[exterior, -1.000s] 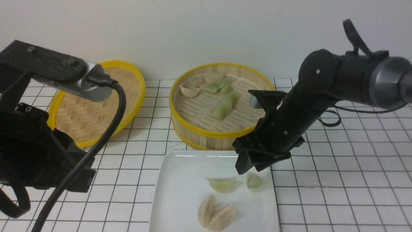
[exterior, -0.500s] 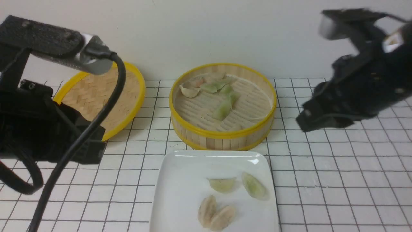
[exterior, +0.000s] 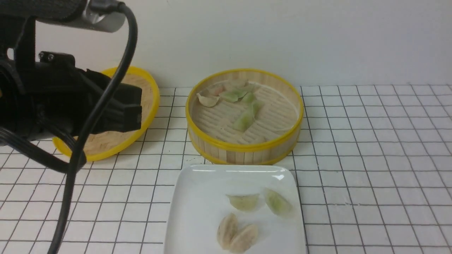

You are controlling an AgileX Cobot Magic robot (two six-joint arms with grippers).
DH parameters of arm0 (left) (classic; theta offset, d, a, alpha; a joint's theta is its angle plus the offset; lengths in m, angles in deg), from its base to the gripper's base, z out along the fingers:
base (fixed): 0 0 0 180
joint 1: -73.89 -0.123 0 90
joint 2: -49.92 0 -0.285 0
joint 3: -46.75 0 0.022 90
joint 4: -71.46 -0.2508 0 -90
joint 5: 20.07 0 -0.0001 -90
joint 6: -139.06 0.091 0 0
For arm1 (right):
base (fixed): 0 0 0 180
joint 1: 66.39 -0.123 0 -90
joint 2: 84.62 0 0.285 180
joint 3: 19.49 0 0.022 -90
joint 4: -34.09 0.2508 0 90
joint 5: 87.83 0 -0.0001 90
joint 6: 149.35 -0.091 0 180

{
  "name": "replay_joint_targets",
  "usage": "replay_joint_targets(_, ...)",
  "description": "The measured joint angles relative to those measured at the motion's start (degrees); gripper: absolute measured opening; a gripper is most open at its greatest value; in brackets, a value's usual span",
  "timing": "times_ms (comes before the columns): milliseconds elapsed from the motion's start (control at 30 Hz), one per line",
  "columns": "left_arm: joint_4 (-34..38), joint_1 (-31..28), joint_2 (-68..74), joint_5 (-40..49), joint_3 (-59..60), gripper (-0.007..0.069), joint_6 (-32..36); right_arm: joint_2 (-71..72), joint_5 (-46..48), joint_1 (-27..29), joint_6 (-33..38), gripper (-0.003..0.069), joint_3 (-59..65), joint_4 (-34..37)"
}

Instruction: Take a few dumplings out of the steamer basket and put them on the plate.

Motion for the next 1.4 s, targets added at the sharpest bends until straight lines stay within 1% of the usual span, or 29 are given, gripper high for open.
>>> replay_joint_targets(67,0.25,0.03,0.47,-1.29,0.0,-0.0006,0.05,1.61,-2.47,0.0,-2.02,-0.0015,3.59,-0.39)
replay_joint_targets(167,0.72,0.17,1.61,-1.85,0.0,-0.0006,0.06,0.22,-2.29,0.0,-4.67,-0.0015,7.07,-1.13)
replay_joint_targets(267,0.6,0.17,1.77,-1.73,0.12,-0.0006,0.16,-0.91,-2.2,0.0,-4.92,-0.0015,7.61,-2.44)
replay_joint_targets(400,-1.75,0.17,-0.68,-0.95,1.61,-0.0006,0.44,-1.09,-3.96,0.0,-4.92,-0.0015,7.66,-6.95)
replay_joint_targets(533,-2.31,0.17,-7.88,-3.19,8.32,-0.0006,0.44,-1.09,-4.39,0.0,-4.92,-0.0015,7.66,-9.98)
replay_joint_targets(567,-2.31,0.17,-8.88,-3.71,9.34,-0.0006,0.44,-1.09,-4.39,0.0,-4.92,-0.0015,7.66,-10.03)
replay_joint_targets(700,-2.49,0.17,-20.96,-10.87,21.1,-0.0006,0.44,-1.09,-4.33,0.0,-4.92,-0.0015,7.66,-10.52)
replay_joint_targets(867,-2.54,0.17,-30.39,-15.94,27.9,-0.0006,0.44,-1.09,-4.11,0.0,-4.92,-0.0015,7.66,-10.63)
replay_joint_targets(1033,-2.58,0.17,-35.88,-15.99,30.1,-0.0006,0.46,-1.09,-4.08,0.0,-4.92,-0.0015,7.66,-10.7)
replay_joint_targets(1400,-2.58,0.17,-36.52,-15.99,30.21,-0.0006,0.46,-1.09,-4.03,0.0,-4.92,-0.0015,7.66,-10.7)
